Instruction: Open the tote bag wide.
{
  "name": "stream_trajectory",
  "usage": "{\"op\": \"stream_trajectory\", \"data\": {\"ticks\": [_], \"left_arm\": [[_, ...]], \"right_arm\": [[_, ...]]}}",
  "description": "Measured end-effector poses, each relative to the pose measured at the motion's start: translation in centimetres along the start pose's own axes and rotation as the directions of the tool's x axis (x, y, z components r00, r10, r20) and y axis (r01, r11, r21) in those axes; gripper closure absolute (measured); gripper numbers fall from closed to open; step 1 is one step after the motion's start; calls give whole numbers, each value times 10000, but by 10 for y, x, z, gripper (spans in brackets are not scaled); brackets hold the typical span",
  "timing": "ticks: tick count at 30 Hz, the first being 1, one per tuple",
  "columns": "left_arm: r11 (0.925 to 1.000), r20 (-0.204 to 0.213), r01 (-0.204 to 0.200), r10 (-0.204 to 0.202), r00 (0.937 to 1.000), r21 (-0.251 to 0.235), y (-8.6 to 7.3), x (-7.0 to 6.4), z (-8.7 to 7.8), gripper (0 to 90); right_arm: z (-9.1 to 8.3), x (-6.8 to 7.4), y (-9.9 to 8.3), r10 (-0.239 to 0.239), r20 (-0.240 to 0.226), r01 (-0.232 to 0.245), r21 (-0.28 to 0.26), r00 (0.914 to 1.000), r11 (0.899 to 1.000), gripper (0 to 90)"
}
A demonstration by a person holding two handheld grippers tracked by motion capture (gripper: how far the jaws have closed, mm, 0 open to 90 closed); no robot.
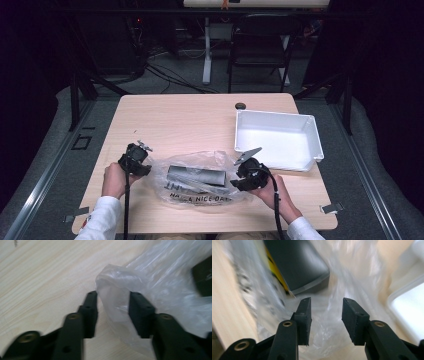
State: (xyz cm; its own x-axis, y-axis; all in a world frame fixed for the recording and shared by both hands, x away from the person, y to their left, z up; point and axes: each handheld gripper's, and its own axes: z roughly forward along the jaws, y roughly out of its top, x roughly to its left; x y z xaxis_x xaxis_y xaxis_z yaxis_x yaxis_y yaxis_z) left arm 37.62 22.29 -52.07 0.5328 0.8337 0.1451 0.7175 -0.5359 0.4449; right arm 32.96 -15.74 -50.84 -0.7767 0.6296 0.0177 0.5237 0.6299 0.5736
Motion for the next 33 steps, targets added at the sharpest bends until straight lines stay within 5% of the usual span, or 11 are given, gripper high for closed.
{"op": "stream_trajectory", "data": {"ticks": [3,7,10,14,18,25,28,33], "left_arm": [[9961,497,552,-518,9974,-693,0,4,-6,469],[9938,1064,722,-630,9923,-846,3,4,0,450],[9947,1327,657,-549,9896,-788,5,3,7,542],[9962,1094,506,-427,9931,-707,8,-2,16,728],[9964,685,473,-424,9967,-704,11,-7,21,872],[9948,-162,735,-748,9971,-706,12,-5,26,897],[9958,-247,843,-853,9961,-365,12,-4,30,897],[9981,-534,314,-286,9982,521,11,-8,35,898]], "right_arm": [[-15,-1,4,67,513,-21,-883,9987,9961,574],[-3,-9,6,261,890,-217,-495,9957,9985,572],[13,-11,7,358,1154,-351,-81,9927,9994,643],[29,-11,5,393,1246,-434,304,9914,9986,829],[37,-11,3,362,1484,-447,543,9883,9975,900],[48,-17,2,876,2447,-1018,459,9656,9937,900],[49,-18,3,797,2682,-1054,830,9601,9910,900],[49,-19,2,647,2512,-1049,1504,9658,9830,900]]}}
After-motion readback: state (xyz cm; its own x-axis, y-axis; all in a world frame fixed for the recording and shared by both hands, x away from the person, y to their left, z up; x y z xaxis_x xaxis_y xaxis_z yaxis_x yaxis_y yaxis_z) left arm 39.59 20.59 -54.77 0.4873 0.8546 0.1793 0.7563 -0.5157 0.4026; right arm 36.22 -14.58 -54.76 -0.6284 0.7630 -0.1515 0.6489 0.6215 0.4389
